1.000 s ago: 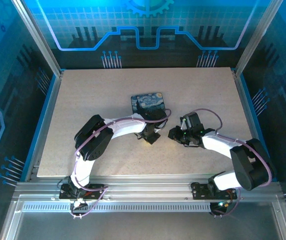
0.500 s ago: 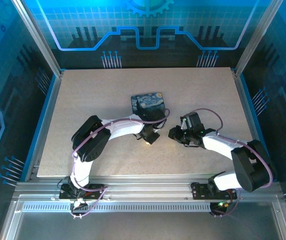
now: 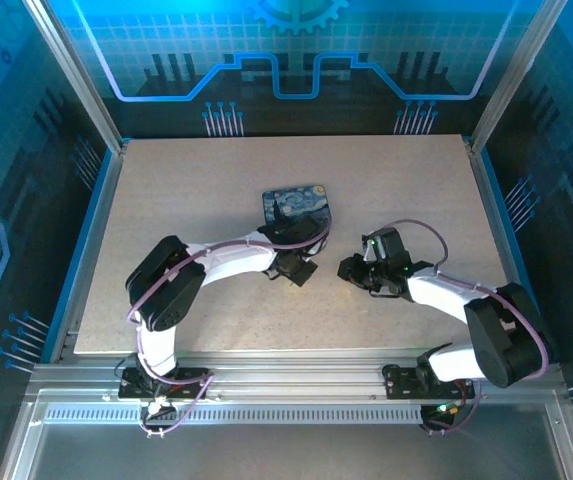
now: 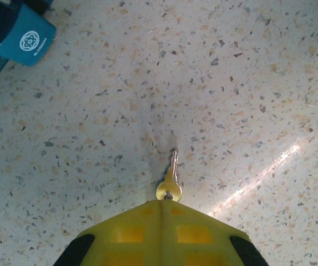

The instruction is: Unlock a padlock with a key

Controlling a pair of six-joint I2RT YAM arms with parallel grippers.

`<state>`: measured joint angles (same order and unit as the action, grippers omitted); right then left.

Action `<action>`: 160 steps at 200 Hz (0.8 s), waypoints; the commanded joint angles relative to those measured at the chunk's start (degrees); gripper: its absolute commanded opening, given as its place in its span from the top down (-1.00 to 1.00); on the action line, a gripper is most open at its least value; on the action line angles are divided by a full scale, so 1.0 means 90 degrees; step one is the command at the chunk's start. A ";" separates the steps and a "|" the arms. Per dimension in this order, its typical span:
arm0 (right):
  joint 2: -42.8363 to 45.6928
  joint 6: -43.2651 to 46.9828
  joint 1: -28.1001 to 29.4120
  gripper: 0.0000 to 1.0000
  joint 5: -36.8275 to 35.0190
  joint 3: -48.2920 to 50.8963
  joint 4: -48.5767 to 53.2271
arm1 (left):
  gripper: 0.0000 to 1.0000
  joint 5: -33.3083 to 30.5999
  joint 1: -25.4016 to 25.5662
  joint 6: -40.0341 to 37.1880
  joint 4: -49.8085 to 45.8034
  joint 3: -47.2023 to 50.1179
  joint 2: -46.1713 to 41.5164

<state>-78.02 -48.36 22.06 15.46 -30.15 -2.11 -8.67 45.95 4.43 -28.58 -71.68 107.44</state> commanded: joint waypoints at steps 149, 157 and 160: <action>0.0499 0.0217 0.0293 0.52 -0.0478 -0.0087 0.0391 | 0.32 0.0739 -0.0186 0.0082 0.0205 0.0022 0.0263; 0.0469 0.0207 0.0297 0.52 -0.0478 -0.0105 0.0383 | 0.33 0.0683 -0.0182 0.0052 0.0174 -0.0001 0.0310; 0.0460 0.0207 0.0302 0.52 -0.0478 -0.0107 0.0381 | 0.34 0.0659 -0.0177 0.0050 0.0163 -0.0001 0.0325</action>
<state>-73.78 -47.27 24.10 12.25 -29.36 -0.16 -2.52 44.29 5.96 -24.43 -69.63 108.86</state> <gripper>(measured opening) 0.237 0.337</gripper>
